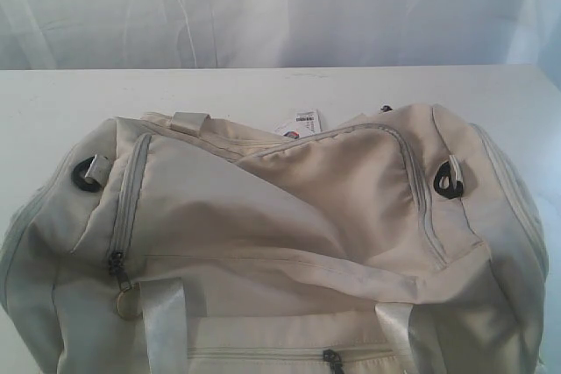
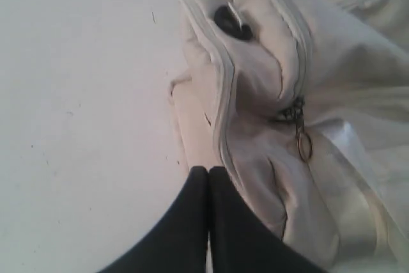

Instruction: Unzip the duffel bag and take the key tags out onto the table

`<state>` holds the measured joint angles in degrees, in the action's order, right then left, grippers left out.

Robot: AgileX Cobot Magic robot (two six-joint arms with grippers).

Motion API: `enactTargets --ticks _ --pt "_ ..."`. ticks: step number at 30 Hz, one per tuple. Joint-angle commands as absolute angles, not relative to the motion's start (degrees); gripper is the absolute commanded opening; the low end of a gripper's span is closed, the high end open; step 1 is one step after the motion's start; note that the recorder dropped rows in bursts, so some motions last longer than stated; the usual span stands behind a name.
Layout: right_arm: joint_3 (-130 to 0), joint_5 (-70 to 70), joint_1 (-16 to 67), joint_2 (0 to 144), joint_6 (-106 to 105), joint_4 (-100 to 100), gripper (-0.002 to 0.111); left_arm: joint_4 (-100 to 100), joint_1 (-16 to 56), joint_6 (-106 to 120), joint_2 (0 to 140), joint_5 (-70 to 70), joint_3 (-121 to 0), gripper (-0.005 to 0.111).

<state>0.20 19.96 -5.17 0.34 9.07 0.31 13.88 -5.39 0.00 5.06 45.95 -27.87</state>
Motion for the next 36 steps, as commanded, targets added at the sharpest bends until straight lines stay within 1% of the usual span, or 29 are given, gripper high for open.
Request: enactTargets --ticks 1,8,11,14,19,29,36 --pt "0.0 19.5 -5.1 0.0 9.3 0.4 0.0 14.5 -3.8 4.3 13.7 50.6 -30.7 0.0" --pt "0.0 19.5 -5.1 0.0 9.3 0.4 0.0 14.1 0.8 10.4 32.3 57.5 -42.8 0.0" --pt "0.0 19.5 -5.1 0.0 9.3 0.4 0.0 14.2 2.4 11.8 38.8 57.8 -47.6 0.0" --pt "0.0 19.5 -5.1 0.0 9.3 0.4 0.0 14.8 4.0 11.8 42.9 56.1 -49.8 0.0" --pt "0.0 19.5 -5.1 0.0 9.3 0.4 0.0 16.3 5.8 11.8 44.7 50.1 -49.4 0.0" --pt "0.0 19.5 -5.1 0.0 9.3 0.4 0.0 16.3 10.9 12.6 44.7 39.5 -42.5 0.0" --pt "0.0 19.5 -5.1 0.0 9.3 0.4 0.0 16.9 13.9 12.6 44.7 39.8 -41.7 0.0"
